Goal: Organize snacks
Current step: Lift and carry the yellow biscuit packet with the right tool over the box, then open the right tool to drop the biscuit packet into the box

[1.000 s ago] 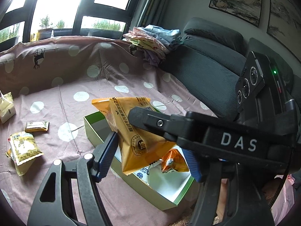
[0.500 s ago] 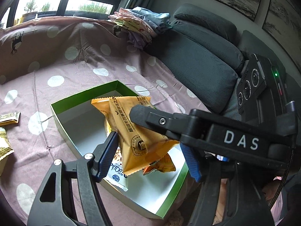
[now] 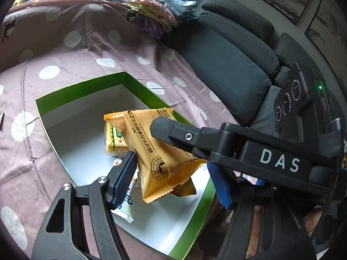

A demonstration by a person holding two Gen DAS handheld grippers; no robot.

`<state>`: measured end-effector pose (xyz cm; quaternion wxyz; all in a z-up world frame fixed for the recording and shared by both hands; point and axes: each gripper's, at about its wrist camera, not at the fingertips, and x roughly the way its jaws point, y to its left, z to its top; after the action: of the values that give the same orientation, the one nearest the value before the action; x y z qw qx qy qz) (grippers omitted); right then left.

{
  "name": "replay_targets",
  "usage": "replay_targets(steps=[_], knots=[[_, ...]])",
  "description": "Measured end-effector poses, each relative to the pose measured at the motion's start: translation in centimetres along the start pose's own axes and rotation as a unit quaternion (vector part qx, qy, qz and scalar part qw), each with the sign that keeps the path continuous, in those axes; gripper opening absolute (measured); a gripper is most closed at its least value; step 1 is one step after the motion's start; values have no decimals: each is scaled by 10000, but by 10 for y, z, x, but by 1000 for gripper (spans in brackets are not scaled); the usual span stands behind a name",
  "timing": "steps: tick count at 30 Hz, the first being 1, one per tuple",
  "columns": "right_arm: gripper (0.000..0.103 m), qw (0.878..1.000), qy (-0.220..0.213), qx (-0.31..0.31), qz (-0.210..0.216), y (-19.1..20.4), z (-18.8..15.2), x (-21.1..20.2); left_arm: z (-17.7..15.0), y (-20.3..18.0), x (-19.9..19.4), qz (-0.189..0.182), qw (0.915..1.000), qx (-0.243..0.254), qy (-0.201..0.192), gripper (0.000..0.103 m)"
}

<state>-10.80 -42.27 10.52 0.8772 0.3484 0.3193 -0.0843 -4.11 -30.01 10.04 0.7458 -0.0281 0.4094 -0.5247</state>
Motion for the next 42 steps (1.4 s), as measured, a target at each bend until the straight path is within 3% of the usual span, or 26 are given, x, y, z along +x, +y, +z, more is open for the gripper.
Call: replay_targets(steps=[15, 24, 28, 32, 42], knots=[[54, 9993, 186, 121, -307, -9, 0, 11, -2, 14, 19, -243, 9981, -409, 384, 66], [54, 9991, 154, 161, -369, -9, 0, 11, -5, 16, 15, -282, 9969, -617, 406, 66], [54, 9986, -136, 271, -430, -10, 2, 1, -3, 17, -1, -245, 9978, -589, 202, 68], [61, 9968, -444, 259, -616, -7, 3, -10, -5, 22, -26, -119, 9982, -587, -29, 73], [67, 9977, -467, 38, -499, 13, 1, -8, -27, 57, -101, 689, 9913, -905, -656, 88]])
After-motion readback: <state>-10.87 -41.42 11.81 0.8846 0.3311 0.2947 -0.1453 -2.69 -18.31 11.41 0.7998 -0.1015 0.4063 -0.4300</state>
